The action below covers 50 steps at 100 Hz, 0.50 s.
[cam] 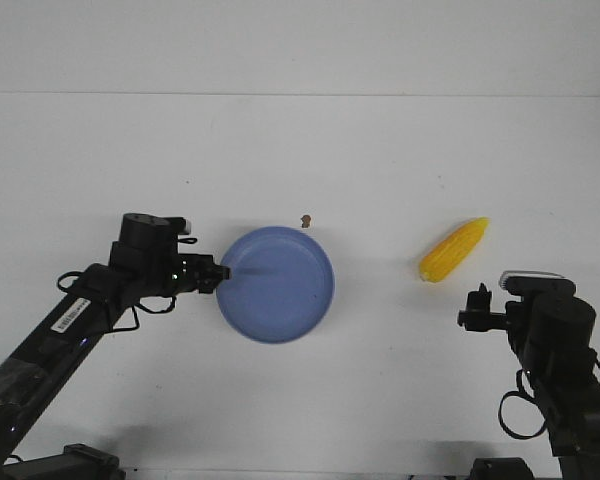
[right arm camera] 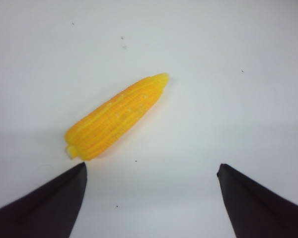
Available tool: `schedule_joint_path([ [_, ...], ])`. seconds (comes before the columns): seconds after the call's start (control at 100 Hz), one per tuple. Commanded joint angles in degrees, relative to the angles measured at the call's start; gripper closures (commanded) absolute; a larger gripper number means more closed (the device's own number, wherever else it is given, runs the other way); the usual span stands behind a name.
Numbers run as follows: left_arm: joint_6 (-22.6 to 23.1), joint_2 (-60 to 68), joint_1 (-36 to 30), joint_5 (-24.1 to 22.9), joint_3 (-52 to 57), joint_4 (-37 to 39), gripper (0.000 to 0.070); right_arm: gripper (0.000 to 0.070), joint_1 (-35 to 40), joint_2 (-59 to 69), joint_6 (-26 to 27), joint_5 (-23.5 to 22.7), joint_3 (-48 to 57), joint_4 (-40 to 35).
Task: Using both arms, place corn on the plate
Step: 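Push the blue plate with the left gripper toward the table center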
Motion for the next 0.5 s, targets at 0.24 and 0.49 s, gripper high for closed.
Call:
schedule_joint_path([
  [0.24, -6.5, 0.9, -8.2, -2.9, -6.6, 7.8, 0.0696, 0.0143, 0.1, 0.3, 0.4, -0.1, 0.9, 0.5],
  [0.49, -6.2, 3.9, -10.0, -5.7, -7.1, 8.3, 0.0695, 0.0143, 0.1, 0.3, 1.3, -0.1, 0.9, 0.5],
])
